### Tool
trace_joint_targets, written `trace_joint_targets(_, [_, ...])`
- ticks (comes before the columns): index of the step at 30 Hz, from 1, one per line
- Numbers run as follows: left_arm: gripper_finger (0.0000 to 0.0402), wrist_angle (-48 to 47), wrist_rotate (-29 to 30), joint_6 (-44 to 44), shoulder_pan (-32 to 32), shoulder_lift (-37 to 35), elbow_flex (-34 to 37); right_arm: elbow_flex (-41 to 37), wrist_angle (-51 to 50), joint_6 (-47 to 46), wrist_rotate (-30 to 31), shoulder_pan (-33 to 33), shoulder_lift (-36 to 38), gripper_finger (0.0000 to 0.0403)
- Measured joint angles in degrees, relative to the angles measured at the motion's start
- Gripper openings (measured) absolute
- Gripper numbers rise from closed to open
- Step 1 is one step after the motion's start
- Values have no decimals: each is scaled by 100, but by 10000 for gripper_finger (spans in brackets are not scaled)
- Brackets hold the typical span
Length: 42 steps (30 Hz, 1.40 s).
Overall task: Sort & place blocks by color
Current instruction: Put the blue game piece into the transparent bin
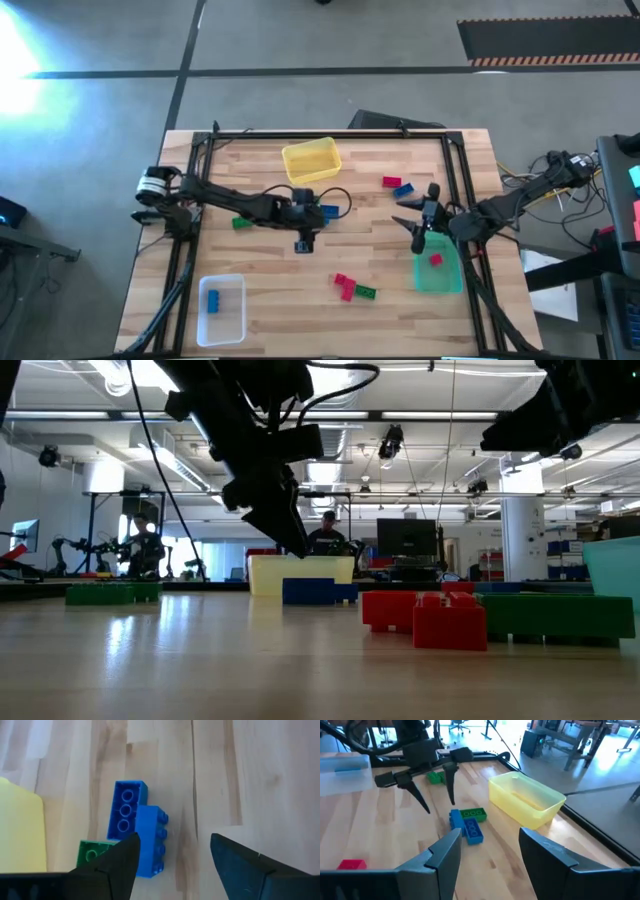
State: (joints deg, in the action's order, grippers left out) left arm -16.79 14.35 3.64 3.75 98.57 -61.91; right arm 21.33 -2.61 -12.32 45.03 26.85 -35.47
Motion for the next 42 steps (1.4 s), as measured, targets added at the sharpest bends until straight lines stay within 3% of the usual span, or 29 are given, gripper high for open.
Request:
trace_joint_targets(9, [226, 339, 65, 176, -146, 350, 0, -376, 516, 36, -8, 0, 18, 189])
trace_joint_targets(26, [223, 480, 70, 319, -431, 700, -9, -475, 509, -127, -21, 0, 16, 189])
trace_joint_targets(42, [83, 382, 70, 299, -433, 673, -4, -475, 507, -116, -17, 0, 16, 189])
